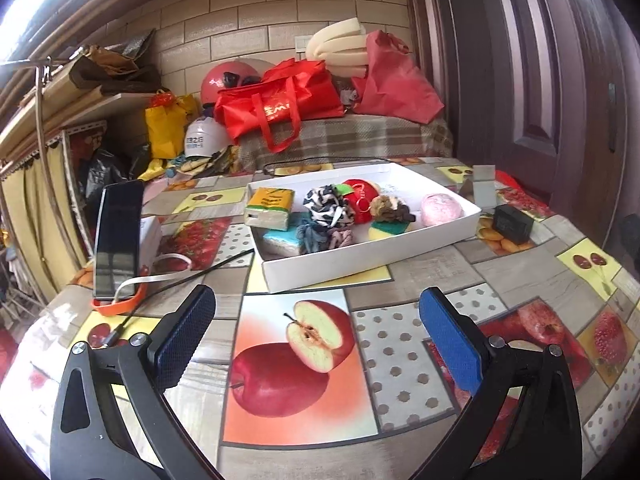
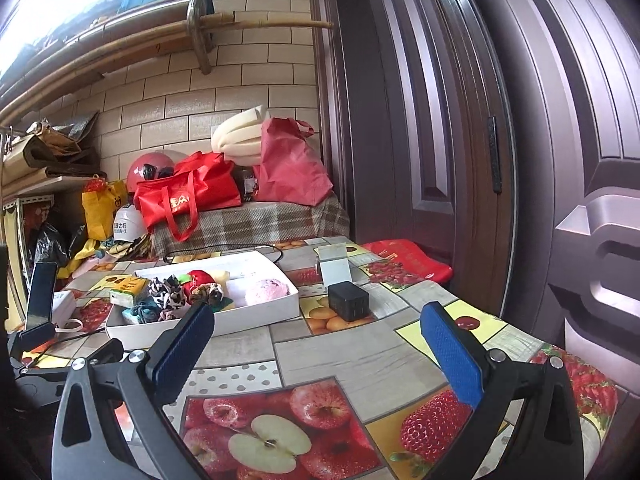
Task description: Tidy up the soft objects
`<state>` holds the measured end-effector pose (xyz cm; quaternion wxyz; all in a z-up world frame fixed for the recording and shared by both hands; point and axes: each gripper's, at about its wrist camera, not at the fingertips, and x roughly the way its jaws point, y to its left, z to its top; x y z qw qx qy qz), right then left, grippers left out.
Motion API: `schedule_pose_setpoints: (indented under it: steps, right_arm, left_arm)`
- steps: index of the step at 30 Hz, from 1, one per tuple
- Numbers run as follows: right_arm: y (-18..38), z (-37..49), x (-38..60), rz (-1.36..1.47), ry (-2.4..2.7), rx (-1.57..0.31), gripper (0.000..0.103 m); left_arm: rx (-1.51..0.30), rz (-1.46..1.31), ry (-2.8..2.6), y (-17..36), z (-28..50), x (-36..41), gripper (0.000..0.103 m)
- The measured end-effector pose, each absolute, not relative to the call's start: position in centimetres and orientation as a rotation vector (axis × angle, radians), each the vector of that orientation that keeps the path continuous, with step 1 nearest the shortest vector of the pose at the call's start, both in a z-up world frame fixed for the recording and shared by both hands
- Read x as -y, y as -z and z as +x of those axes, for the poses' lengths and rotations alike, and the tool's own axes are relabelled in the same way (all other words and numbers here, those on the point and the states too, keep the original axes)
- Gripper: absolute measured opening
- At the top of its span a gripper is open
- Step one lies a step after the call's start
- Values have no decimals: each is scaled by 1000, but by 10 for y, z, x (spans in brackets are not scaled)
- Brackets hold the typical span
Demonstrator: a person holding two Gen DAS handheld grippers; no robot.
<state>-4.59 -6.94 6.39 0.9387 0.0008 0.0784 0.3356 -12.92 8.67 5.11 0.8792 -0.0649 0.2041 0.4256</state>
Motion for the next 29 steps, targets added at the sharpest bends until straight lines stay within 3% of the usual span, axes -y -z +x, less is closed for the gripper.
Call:
schedule_pose_setpoints:
  steps: [29]
  right_arm:
    - [-60, -55, 76, 7, -668, -178, 103]
  left_arm:
    - [-417, -143, -829, -49, -132, -84, 103]
